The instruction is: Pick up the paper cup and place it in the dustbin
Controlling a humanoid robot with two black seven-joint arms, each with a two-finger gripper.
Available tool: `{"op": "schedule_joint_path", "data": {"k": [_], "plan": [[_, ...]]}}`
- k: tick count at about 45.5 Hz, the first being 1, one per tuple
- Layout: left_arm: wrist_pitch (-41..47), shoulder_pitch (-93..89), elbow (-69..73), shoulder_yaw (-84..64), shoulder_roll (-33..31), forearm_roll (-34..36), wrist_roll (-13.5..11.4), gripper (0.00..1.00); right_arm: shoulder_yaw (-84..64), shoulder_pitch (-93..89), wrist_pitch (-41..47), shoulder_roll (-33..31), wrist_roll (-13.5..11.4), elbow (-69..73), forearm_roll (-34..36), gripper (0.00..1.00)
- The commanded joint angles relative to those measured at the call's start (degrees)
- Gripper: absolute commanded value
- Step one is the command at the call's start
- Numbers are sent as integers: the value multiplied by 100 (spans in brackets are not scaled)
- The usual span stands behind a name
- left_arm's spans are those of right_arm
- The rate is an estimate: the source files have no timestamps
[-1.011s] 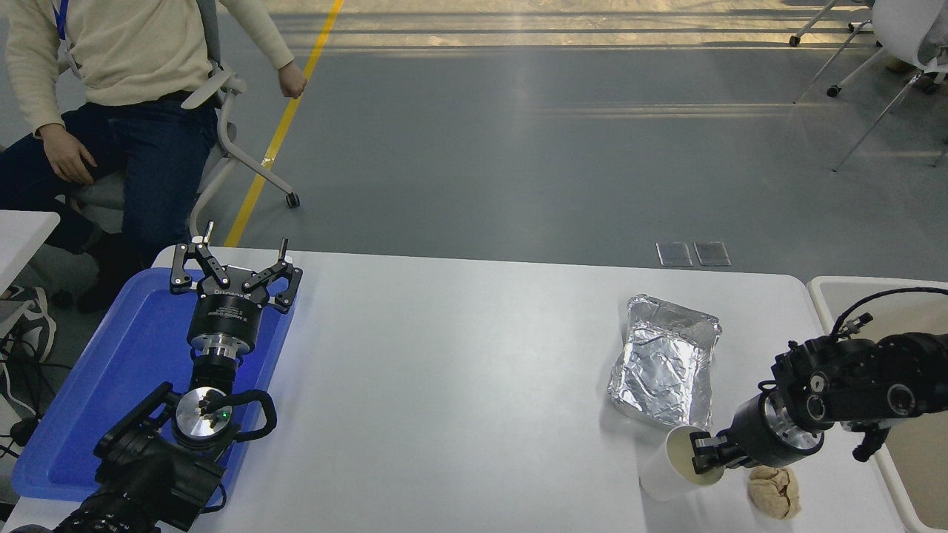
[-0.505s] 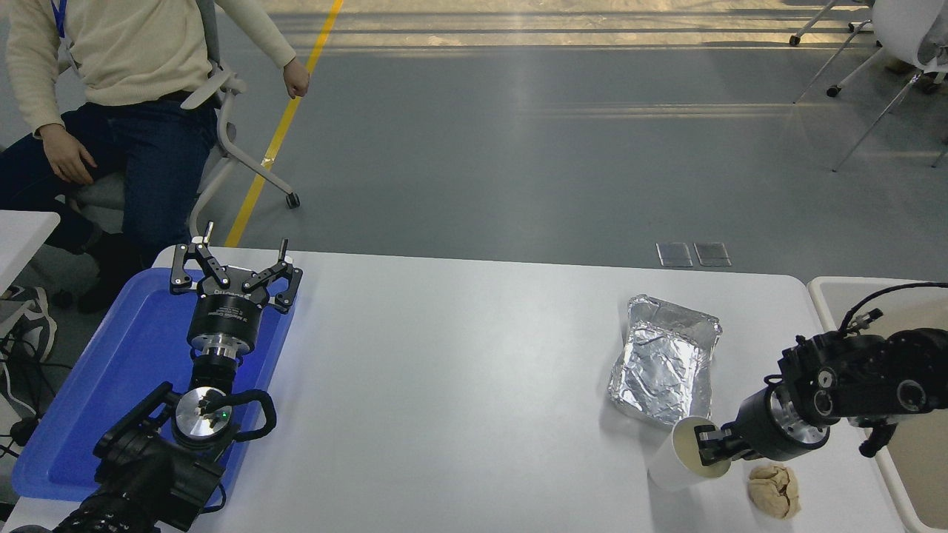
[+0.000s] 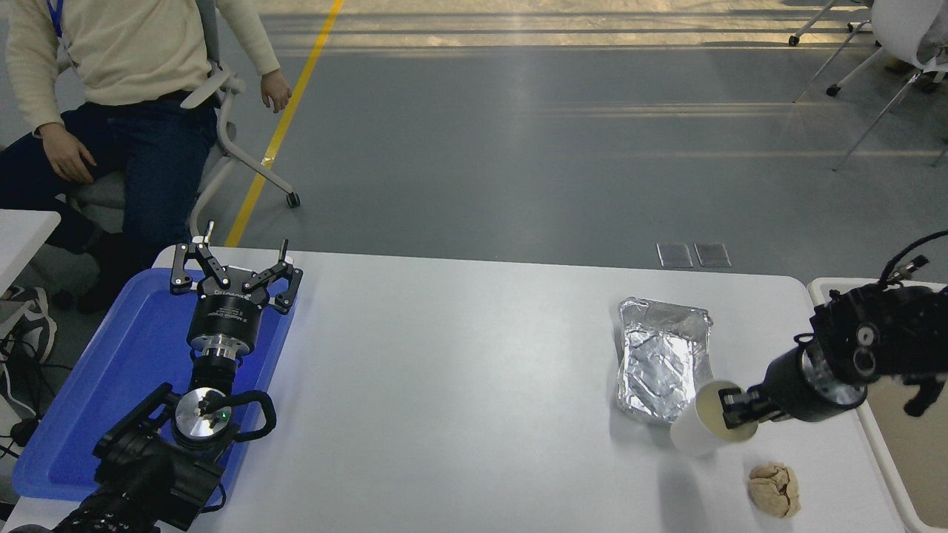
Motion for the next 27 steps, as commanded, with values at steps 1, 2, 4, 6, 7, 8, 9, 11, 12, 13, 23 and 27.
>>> {"op": "schedule_joint_path", "data": {"k": [1,2,4,6,7,8,9,11,12,13,23,27], "plan": [[0,1,1,-1,0,-1,5,100,-706,1462,303,116,0,632,252,0],[0,1,1,-1,0,-1,5,100,-749,1567,329,151,0,667,278,0],[0,1,1,-1,0,-1,5,100,-829,1761,373,204,0,746,305,0],[0,1,1,-1,0,-1,5,100,-881,1945,443,265,0,816,349,0],[0,1,1,-1,0,-1,5,100,-899,2025,470,292,0,851,366,0],[0,1,1,-1,0,-1,5,100,-925,2104,505,327,0,878,393,0],[0,1,1,-1,0,-1,5,100,-943,2174,531,371,0,904,419,0],[0,0,1,-1,8,-1,5,100,-961,2297,575,432,0,948,480,0],[0,1,1,-1,0,-1,5,100,-970,2359,593,468,0,966,516,0],[0,1,1,-1,0,-1,5,100,-978,2412,610,494,0,975,542,0],[0,0,1,-1,8,-1,5,100,-1048,2825,786,617,0,1062,674,0],[0,1,1,-1,9,-1,5,100,-1110,2992,874,626,0,1107,683,0]]}}
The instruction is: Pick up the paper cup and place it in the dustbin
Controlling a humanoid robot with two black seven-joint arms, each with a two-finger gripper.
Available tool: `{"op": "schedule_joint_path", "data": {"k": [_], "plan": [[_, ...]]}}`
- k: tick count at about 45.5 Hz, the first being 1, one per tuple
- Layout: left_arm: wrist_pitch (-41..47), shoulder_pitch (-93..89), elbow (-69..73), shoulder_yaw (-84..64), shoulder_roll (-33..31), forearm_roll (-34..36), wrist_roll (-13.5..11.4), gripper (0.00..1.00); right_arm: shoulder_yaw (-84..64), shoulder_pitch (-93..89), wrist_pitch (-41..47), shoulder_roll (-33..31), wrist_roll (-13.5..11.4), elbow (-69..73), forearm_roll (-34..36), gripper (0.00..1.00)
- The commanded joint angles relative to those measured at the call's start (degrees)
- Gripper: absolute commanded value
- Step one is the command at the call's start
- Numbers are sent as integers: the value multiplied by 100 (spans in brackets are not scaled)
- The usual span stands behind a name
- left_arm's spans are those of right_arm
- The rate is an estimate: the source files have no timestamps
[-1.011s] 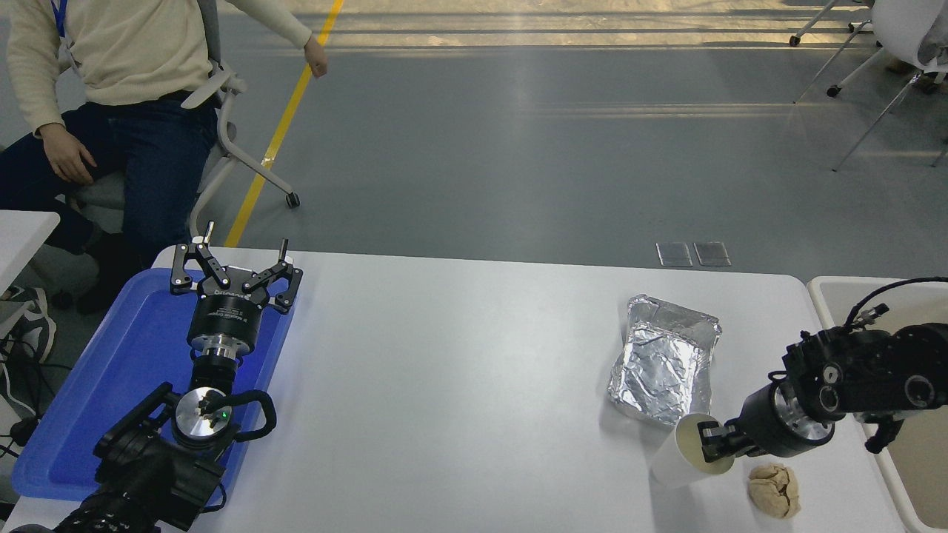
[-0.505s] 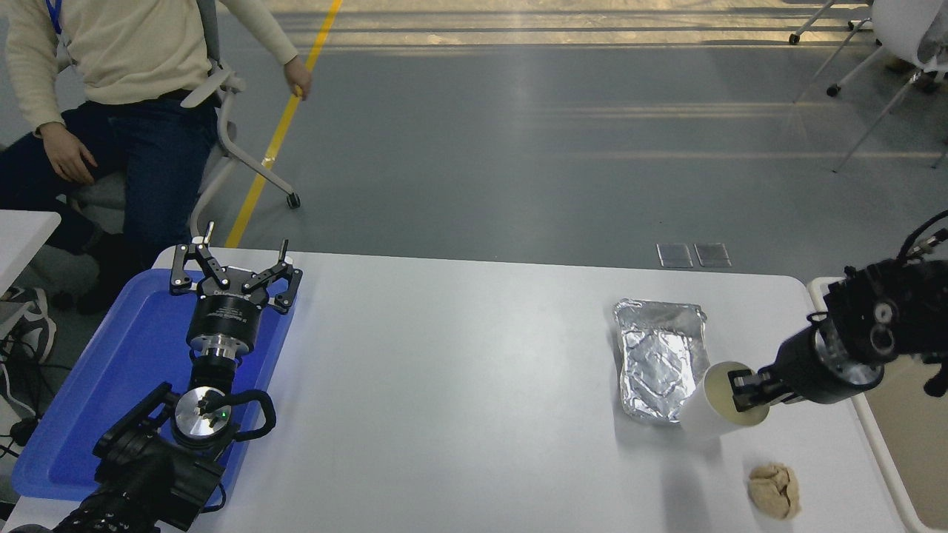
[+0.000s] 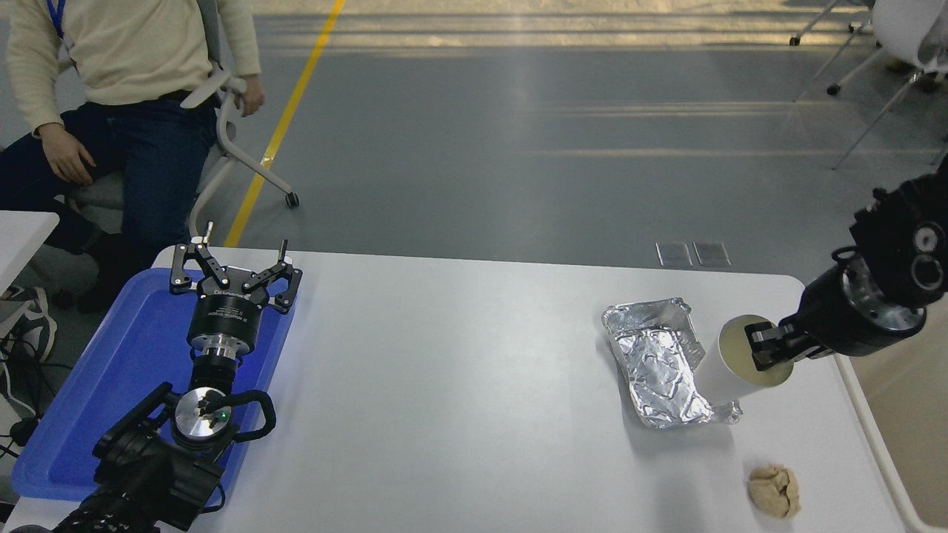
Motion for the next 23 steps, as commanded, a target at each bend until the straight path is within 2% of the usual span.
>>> {"op": "schedule_joint_path", "data": {"k": [1,23], "plan": [[0,2,0,0,7,0,0,100,-176,591,239,122,-1,189,112,0],[0,2,0,0,-2,0,0,100,-255,1039,582,113,-1,304,112,0]]}}
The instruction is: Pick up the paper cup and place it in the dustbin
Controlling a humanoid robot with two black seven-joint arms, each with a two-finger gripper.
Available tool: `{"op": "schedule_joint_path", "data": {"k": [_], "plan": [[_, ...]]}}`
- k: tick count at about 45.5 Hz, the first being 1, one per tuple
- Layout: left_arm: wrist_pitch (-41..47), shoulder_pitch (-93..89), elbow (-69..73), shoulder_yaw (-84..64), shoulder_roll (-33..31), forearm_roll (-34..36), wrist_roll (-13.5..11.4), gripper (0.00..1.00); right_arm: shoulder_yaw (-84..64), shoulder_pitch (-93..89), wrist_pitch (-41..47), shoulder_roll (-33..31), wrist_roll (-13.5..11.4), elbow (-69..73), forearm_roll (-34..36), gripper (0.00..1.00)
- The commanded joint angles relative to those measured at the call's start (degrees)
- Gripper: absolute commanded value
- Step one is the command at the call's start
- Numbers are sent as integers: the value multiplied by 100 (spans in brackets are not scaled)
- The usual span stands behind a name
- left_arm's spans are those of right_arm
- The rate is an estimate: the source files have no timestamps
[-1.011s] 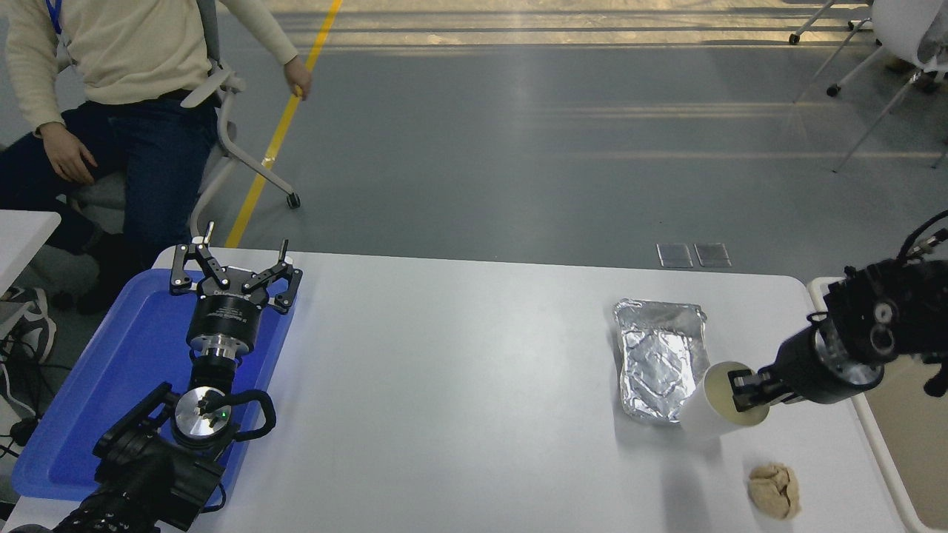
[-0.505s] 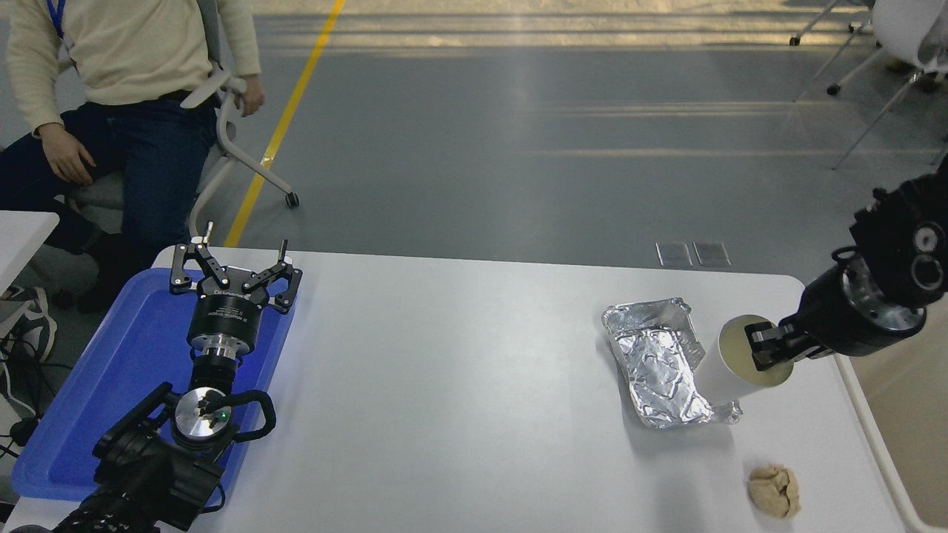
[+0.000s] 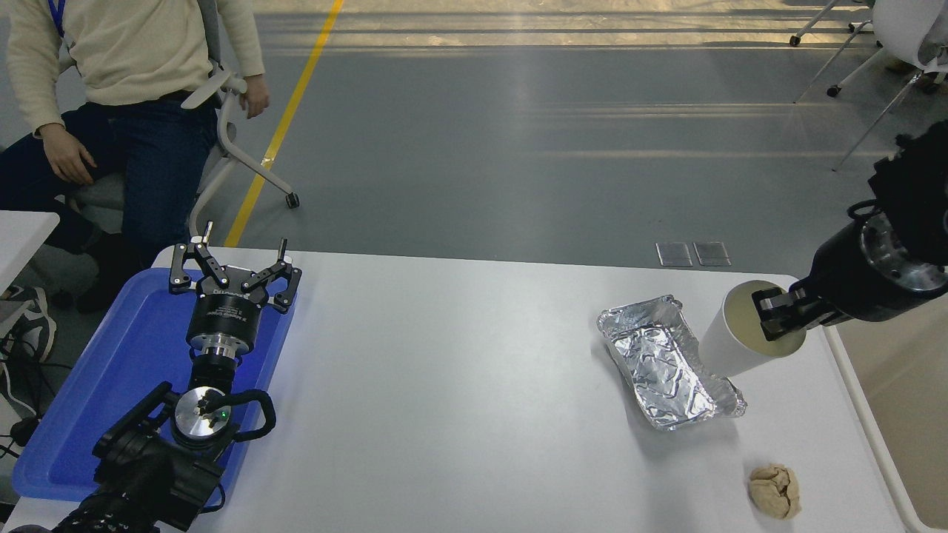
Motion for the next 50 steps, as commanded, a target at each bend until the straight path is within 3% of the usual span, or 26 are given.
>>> {"op": "schedule_joint_path", "data": {"k": [1,50], "plan": [[0,-6,0,0,4,0,0,100,-50,291,241,4,0,75,10,0],[0,-6,0,0,-5,0,0,100,-357,590,522,-110,9,22,-113,0]]}}
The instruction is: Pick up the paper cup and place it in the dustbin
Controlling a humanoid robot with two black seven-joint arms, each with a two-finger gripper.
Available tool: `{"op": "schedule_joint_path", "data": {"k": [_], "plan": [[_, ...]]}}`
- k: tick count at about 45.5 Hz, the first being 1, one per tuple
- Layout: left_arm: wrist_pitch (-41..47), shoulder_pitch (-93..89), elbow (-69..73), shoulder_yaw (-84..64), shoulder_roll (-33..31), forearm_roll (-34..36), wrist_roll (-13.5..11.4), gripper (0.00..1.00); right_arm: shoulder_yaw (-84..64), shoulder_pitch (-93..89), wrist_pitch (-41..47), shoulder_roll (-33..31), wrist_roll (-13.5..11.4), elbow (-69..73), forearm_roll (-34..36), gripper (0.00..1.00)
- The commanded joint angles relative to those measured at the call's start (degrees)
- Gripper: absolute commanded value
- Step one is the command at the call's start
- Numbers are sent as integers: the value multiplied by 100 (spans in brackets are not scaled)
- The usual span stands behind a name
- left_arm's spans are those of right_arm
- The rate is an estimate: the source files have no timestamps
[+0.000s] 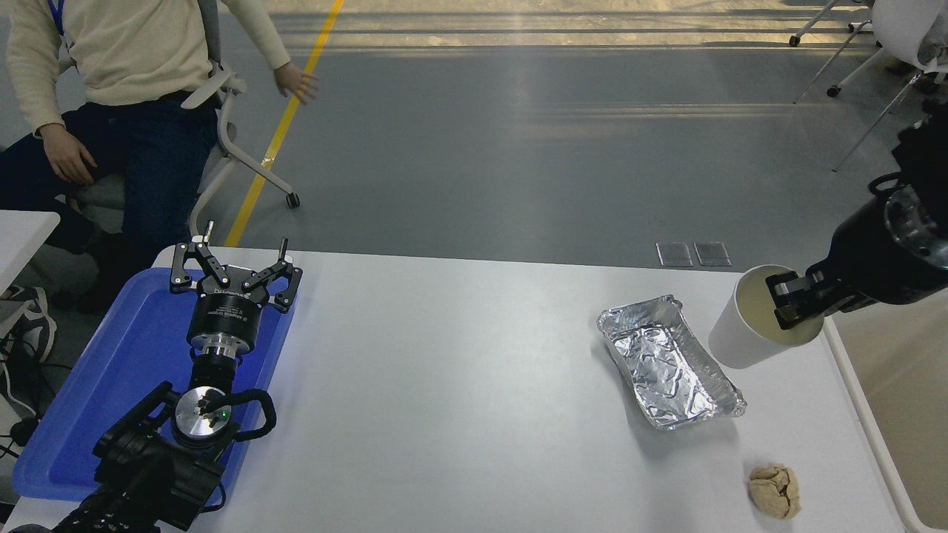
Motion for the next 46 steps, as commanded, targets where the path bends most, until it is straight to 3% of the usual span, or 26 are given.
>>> {"op": "schedule_joint_path", "data": {"k": [1,26,34,46], "plan": [[0,0,0,0,0,0,-8,100,-202,25,51,-125,5,-73,-102,0],[0,0,0,0,0,-9,-8,100,-527,-265,411,-1804,5,-1092,-1851,0],[0,0,0,0,0,-9,-8,100,-518,-669,446,-2077,5,-1698,-2080,0],[0,0,0,0,0,-9,-8,100,-246,-1468,455,-2402,383,-2736,-2642,0]]}}
